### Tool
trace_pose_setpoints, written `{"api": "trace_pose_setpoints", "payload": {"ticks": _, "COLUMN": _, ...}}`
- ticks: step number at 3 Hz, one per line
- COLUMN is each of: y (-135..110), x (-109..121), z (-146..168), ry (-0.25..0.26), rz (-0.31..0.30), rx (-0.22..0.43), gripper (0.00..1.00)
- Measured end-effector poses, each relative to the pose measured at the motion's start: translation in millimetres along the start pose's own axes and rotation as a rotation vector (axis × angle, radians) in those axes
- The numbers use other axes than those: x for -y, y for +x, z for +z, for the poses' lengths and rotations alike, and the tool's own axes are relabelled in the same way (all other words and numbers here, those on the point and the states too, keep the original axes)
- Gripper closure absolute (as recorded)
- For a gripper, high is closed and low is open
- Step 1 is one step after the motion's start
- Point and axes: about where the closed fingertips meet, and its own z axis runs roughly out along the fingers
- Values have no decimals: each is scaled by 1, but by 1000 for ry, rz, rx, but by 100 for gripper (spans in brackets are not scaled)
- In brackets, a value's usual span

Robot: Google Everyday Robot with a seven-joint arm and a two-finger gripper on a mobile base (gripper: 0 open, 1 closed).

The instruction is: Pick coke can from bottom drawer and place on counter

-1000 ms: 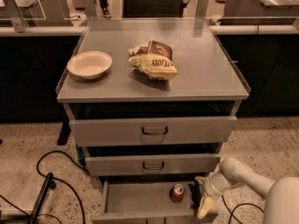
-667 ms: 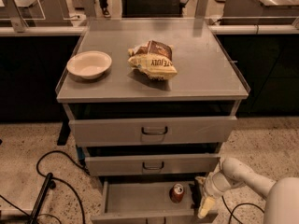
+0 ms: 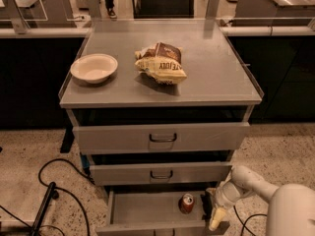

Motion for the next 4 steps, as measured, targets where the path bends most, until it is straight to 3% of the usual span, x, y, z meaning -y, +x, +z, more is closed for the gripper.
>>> {"api": "trace_pose_setpoints", "payload": {"ticks": 2, "y": -17, "x": -20, "z": 27, "ry": 56, "rz": -239, "rx": -82, "gripper": 0}}
{"api": "trace_pose_setpoints", "payload": {"ticks": 3, "y": -17, "x": -20, "z": 27, "ry": 56, "rz": -239, "rx": -82, "gripper": 0}}
{"api": "trace_pose_setpoints", "payload": {"ticks": 4, "y": -19, "x": -19, "z": 31, "ry": 52, "rz": -260, "rx": -16, "gripper": 0}}
